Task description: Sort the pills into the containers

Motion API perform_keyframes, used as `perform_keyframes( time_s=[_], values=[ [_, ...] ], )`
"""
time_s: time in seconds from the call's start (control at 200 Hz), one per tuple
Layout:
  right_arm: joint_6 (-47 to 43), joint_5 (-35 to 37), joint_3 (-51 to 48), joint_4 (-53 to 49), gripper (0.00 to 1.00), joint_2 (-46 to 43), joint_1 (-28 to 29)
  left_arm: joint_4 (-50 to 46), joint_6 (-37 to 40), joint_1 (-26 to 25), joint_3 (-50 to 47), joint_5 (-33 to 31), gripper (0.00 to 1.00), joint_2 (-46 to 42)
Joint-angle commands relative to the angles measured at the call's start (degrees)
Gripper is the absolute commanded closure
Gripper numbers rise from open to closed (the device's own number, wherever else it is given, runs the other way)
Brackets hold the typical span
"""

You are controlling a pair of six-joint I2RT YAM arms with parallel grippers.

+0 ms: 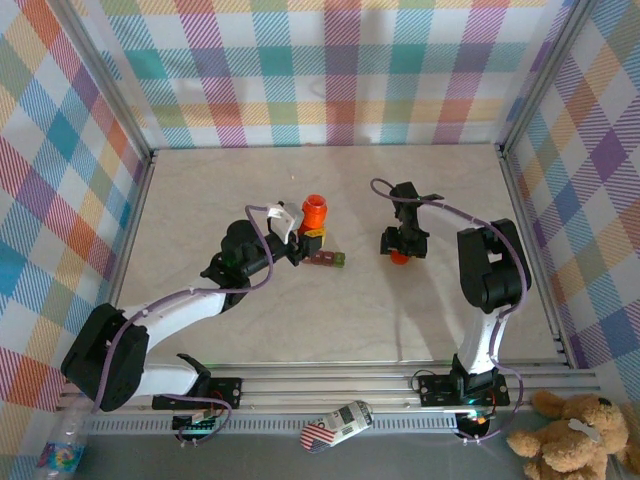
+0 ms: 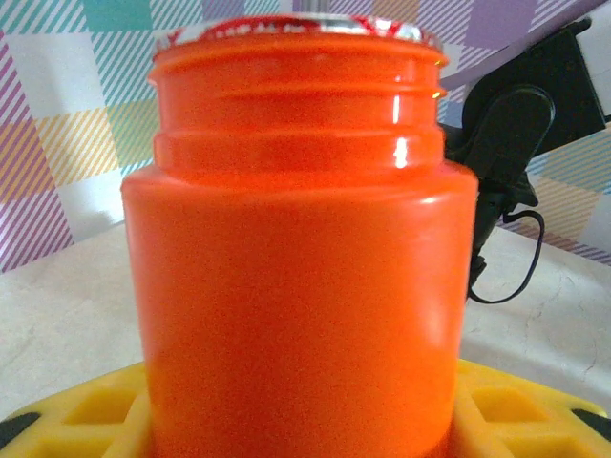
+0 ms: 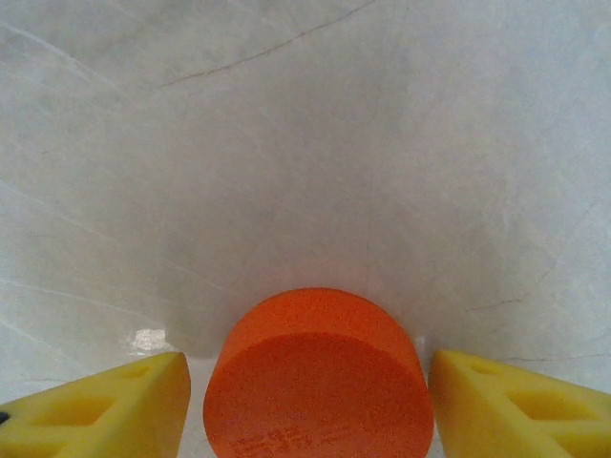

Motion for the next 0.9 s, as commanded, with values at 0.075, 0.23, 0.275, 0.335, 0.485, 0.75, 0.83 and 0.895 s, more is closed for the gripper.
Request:
perform_keyframes(
  time_s=[0.075, 0.23, 0.275, 0.335, 0.485, 0.75, 0.83, 0.895],
  values=[
    [-0.72, -0.27, -1.56, 0.28, 0.40, 1.03, 0.00, 5.05, -1.41, 0.86, -1.11, 1.73, 1.00, 0.98],
    [-0.86, -1.09, -1.62, 0.28, 0.55, -0.09, 0.03, 5.80, -1.63, 1.21, -1.20, 1.93, 1.00, 1.88],
    [-0.85, -1.74, -1.16, 0.22, 0.58, -1.10, 0.04, 6.13, -1.67, 1.48, -1.20, 1.85, 1.00, 2.31],
    [-0.62, -2.84, 0.18, -0.23, 0.59, -2.51, 0.13, 6.29, -1.67, 1.95, -0.88, 1.84, 1.00, 3.13],
    [-0.06, -6.85, 7.06, -3.08, 0.60, -5.41, 0.39, 6.11, -1.62, 3.34, 0.77, 2.62, 1.00, 5.79],
    [-1.67, -20.33, 25.93, -9.67, 0.60, -6.82, 1.36, -3.08, 1.42, 4.73, 8.42, 6.99, 1.00, 11.59],
    [-3.34, -24.21, 32.23, -13.22, 0.60, -5.55, 1.61, -4.41, 2.84, 4.73, 9.58, 7.47, 1.00, 12.56],
    [-4.78, -26.59, 35.77, -15.46, 0.60, -4.68, 1.63, -7.51, 4.20, 4.74, 11.27, 8.13, 1.00, 13.20]
  ],
)
